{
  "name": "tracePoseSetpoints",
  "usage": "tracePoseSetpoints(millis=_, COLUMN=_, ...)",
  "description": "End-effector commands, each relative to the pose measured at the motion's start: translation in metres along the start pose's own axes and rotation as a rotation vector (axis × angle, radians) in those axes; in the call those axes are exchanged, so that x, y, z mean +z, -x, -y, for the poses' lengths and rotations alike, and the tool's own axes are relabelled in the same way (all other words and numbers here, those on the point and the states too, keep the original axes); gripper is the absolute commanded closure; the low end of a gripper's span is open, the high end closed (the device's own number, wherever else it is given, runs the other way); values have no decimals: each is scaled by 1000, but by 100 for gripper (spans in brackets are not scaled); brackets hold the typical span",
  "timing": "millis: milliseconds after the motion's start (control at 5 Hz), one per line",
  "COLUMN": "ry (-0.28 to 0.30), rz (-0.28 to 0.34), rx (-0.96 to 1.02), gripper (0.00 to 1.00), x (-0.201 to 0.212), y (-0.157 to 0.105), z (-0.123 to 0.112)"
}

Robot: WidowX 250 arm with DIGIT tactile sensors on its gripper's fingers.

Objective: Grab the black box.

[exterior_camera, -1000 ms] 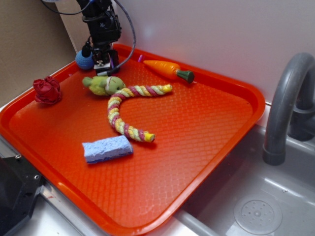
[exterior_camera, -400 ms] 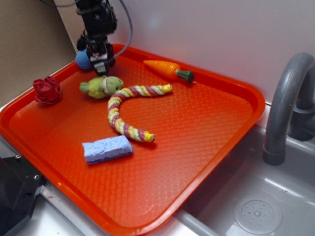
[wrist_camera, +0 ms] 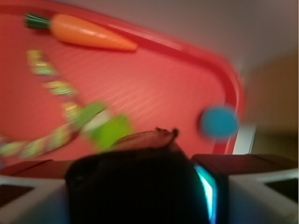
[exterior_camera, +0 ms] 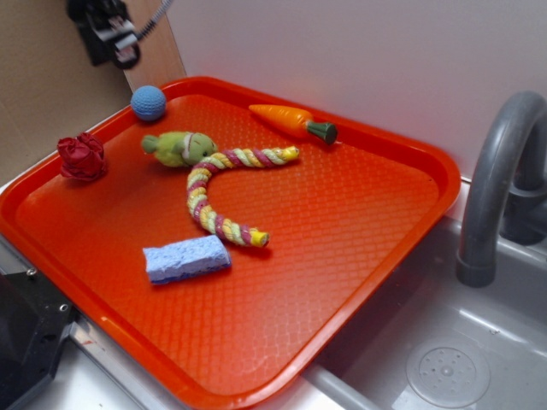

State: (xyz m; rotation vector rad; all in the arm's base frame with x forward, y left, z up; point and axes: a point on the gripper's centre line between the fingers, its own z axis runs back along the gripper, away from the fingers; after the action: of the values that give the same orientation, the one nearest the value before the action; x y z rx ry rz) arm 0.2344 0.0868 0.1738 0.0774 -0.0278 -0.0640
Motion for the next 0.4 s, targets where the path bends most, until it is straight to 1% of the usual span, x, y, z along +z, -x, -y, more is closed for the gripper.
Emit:
tracePoseSetpoints(millis=0, ry=34, rz=-14, rx=79, gripper=100, x=39, y=10, z=41)
tracePoseSetpoints(millis=200, ry=17, rz=-14, rx=111, gripper=100, x=25, y=12, z=46)
